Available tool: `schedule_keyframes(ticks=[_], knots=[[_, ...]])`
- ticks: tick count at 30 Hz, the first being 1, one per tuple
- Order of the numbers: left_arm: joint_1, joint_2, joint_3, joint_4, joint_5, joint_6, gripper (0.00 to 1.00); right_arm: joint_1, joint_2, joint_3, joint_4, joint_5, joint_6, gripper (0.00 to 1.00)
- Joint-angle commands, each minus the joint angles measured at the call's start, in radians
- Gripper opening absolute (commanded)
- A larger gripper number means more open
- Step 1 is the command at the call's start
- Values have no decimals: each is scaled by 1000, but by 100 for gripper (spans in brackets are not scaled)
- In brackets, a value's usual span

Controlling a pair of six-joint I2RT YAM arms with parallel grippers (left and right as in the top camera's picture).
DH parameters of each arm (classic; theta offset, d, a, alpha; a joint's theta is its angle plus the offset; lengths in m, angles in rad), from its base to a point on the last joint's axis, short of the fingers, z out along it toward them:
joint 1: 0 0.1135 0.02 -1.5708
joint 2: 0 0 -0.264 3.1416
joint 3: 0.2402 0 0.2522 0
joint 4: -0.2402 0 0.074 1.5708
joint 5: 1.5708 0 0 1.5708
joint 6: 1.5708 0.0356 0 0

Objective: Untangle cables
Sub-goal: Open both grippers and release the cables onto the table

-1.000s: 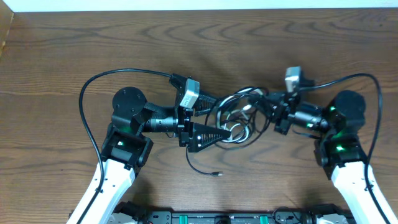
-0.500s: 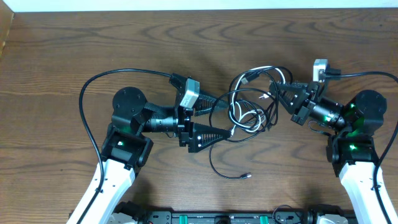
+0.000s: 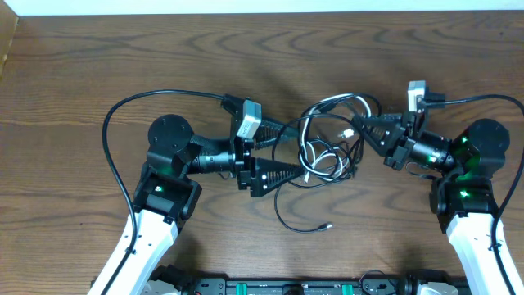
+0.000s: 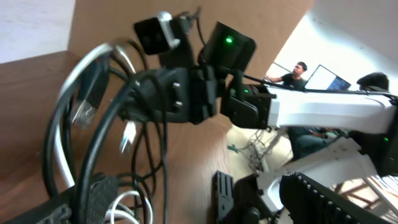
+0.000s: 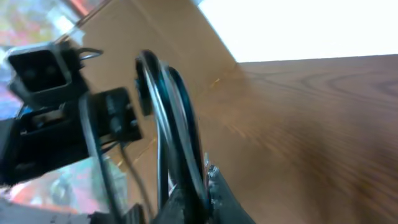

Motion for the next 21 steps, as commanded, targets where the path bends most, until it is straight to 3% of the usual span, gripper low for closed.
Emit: schedule_keyframes(ticks=[1, 6, 17, 21], knots=[[1, 5, 24, 3, -34, 9, 88, -4, -9, 2, 25, -95, -19, 22], [1, 21, 24, 3, -34, 9, 88, -4, -9, 2, 93, -169, -19, 47], [1, 32, 24, 0, -34, 10, 88, -4, -9, 2, 93, -191, -18, 52], [2, 32, 24, -89, -35, 37, 88, -4, -9, 2, 91, -190, -18, 51]])
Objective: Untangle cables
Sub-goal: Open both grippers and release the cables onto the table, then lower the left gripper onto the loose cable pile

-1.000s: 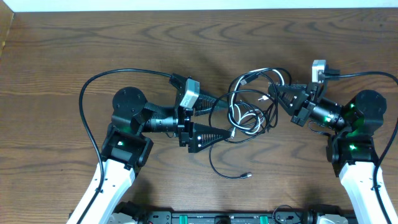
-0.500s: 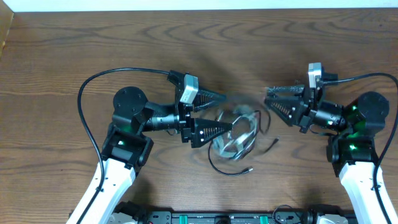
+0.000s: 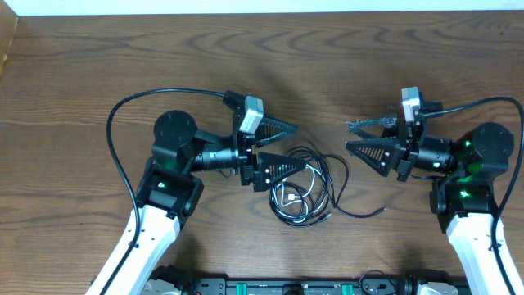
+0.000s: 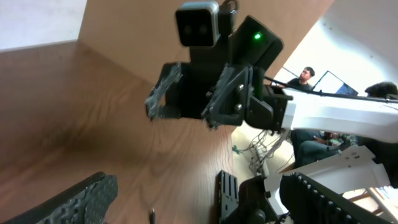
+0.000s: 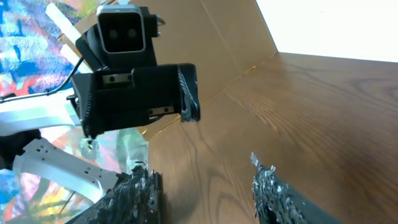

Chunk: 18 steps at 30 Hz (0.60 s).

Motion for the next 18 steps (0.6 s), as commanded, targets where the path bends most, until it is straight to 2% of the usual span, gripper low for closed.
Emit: schedule_keyframes(ticks=[1, 4, 7, 10, 15, 18], knots=[[2, 1, 23, -91, -10, 56, 88, -4, -9, 2, -2, -13, -7, 52], [2, 1, 23, -331, -153, 109, 88, -4, -8, 2, -11, -6, -3, 54], [2, 2, 23, -572, -399, 124, 88, -4, -9, 2, -49, 20, 0, 60], [0, 2, 23, -755, -583, 123, 88, -4, -8, 2, -114, 65, 0, 66], [0, 2, 23, -957, -722, 123, 88, -4, -8, 2, -183, 134, -1, 77], [-10, 2, 17, -1020, -782, 123, 88, -4, -8, 2, -186, 161, 0, 79]])
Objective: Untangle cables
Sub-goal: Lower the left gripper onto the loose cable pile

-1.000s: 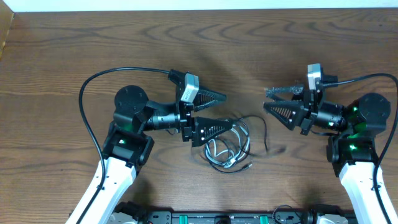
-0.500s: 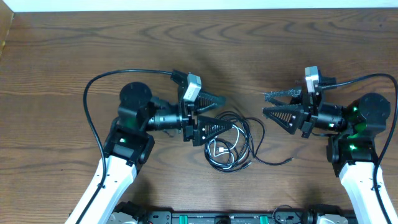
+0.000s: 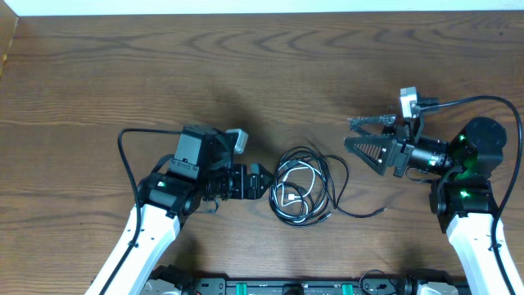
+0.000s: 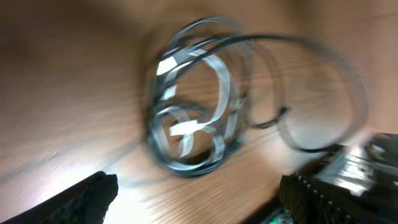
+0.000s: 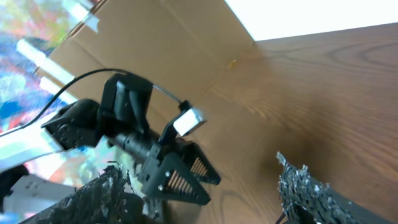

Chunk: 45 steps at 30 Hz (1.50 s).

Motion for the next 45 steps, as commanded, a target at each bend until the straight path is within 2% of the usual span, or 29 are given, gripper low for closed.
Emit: schedule_keyframes(ticks=[1, 4, 8, 13, 18, 21, 30, 45], knots=[[-17, 0, 0, -27, -142, 20, 88, -4, -8, 2, -3, 61, -5, 79], [-49, 3, -16, -28, -155, 6, 88, -4, -8, 2, -14, 78, -5, 80], [-122, 35, -23, -60, -304, -104, 88, -4, -8, 2, -84, 135, -5, 81], [-238, 124, -23, -56, -407, -232, 88, -4, -8, 2, -158, 194, -5, 82], [-357, 250, -23, 3, -442, -323, 88, -4, -8, 2, -195, 238, -5, 83], [-397, 323, -23, 27, -477, -423, 88, -4, -8, 2, -212, 263, -5, 83], [-415, 459, -23, 76, -473, -600, 89, -4, -8, 2, -241, 312, -6, 85], [-415, 464, -23, 146, -474, -610, 88, -4, -8, 2, -241, 322, -10, 88]])
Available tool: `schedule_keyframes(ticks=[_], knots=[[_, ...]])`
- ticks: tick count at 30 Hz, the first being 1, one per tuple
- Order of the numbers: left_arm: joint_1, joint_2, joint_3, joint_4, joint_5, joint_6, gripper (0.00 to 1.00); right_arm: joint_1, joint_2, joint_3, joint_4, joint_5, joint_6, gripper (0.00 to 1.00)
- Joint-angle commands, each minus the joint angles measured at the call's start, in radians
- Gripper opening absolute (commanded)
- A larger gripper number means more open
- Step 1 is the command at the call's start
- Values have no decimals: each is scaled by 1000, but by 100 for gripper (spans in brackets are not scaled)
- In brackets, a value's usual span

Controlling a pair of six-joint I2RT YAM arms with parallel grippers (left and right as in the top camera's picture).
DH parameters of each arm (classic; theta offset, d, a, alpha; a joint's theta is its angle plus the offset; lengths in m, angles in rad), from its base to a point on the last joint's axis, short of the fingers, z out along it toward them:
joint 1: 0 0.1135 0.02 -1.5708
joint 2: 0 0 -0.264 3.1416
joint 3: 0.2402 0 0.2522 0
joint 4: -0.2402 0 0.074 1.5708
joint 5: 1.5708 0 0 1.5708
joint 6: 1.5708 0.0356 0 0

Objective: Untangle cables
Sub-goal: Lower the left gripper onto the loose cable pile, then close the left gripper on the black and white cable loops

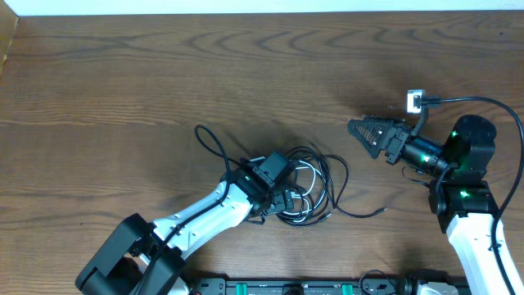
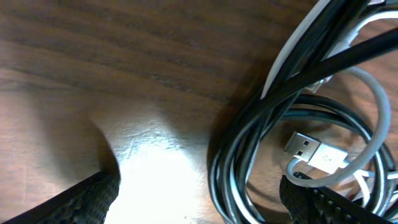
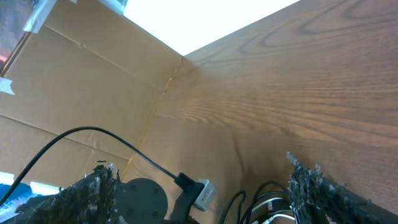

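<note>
A tangle of black and white cables [image 1: 315,190] lies on the wooden table [image 1: 123,82], and a loose black tail [image 1: 360,215] runs right from it. My left gripper [image 1: 282,199] is down at the tangle's left edge. In the left wrist view that gripper [image 2: 199,202] is open, with black loops [image 2: 261,130] and a white USB plug [image 2: 309,150] between its fingers [image 2: 81,199]. My right gripper [image 1: 370,135] stands open and empty to the right of the tangle. Its wrist view shows the right gripper [image 3: 205,193] facing the cables [image 3: 267,208].
The left arm's own black camera cable [image 1: 214,147] loops over the table just left of the tangle. A cardboard wall [image 3: 74,81] stands at the table's far left side. The front table edge lies near the arm bases.
My left gripper was left of the tangle and has moved right, down onto its left edge, still open. The right gripper has shifted slightly right and stays open. The tangle lies unchanged.
First both grippers were shut on the tangle, holding it stretched between them. Then both were open and the cables lay in a heap on the table. Later the left gripper pointed at the heap from the left, and now it straddles the heap's edge.
</note>
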Motion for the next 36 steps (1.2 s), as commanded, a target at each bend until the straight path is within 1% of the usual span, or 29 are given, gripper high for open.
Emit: schedule_keyframes(ticks=[1, 5, 6, 7, 11, 18, 22, 28, 32, 36], knots=[[-3, 20, -10, 12, -12, -11, 88, -4, -8, 3, 0, 9, -9, 88], [-3, 20, -10, 34, -12, -11, 87, -4, -8, 3, -1, 8, -9, 88], [-3, 20, -10, 31, -10, -11, 83, -4, -8, 3, -1, 8, -9, 88], [-3, 20, -10, 23, -4, -11, 81, -4, -8, 3, -2, 8, -9, 88], [-13, 20, -10, -21, 18, -11, 76, -4, -8, 3, -15, 9, -9, 89], [-67, 20, -10, -49, 17, -12, 75, -4, -8, 3, -16, 8, -9, 89], [-114, 20, -10, -45, -37, -12, 74, -4, -8, 3, -16, 8, -8, 89], [-120, 21, -10, -38, -51, -38, 75, -4, -8, 3, -20, 8, -8, 88], [-120, 52, -10, -18, -72, -46, 75, -4, -8, 3, -23, 8, -8, 89], [-120, 127, -10, 44, -66, -57, 75, -4, -8, 3, -23, 4, -8, 88]])
